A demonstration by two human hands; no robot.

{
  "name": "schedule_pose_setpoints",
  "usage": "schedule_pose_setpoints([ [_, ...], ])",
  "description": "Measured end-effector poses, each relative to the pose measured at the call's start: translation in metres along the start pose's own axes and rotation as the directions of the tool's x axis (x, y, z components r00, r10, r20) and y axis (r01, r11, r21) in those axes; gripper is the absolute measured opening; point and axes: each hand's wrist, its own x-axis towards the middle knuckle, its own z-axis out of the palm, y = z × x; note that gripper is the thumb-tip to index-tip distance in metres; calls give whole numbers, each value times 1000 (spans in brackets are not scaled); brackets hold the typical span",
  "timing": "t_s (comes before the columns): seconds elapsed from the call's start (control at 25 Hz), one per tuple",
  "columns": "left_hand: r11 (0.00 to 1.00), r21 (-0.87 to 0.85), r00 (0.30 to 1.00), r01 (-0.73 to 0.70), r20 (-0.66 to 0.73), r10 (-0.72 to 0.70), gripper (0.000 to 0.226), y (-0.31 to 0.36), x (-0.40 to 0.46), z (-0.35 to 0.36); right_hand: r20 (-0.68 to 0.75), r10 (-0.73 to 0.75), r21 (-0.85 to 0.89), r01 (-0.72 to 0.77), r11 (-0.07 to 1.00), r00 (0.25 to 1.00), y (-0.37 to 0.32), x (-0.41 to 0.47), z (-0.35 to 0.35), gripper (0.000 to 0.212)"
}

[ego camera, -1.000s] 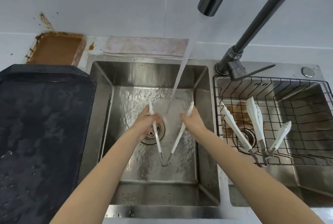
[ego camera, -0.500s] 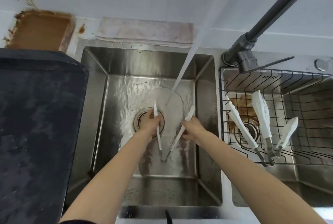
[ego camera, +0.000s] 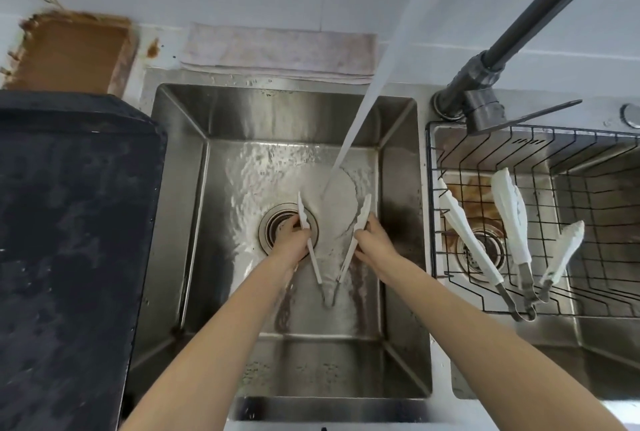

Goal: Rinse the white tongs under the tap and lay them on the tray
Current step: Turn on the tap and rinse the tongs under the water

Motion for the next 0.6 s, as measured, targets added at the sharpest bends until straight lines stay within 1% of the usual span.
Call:
schedule_pose_setpoints([
  [0.2,999,28,999,36,24,-37,45,1,-5,-1,29,4,-48,-3,999,1000,-3,-2,0,65],
  [0.32,995,92,999,33,22,-35,42,4,-8,-4,16,-65,-166,66,984,998,-10,-10,-2,63],
  [0.4,988,157,1000,3,16,-6,40,8,-13,-5,36,-115,-264,120,957,993,-20,-21,-4,66],
  [0.48,969,245,999,-43,11,42,43,14,-23,-5,64,-163,-355,175,918,985,-31,-36,-6,70],
  [0.6,893,427,989,-143,30,144,52,28,-43,-2,106,-280,-430,298,852,954,-49,-67,-14,65],
])
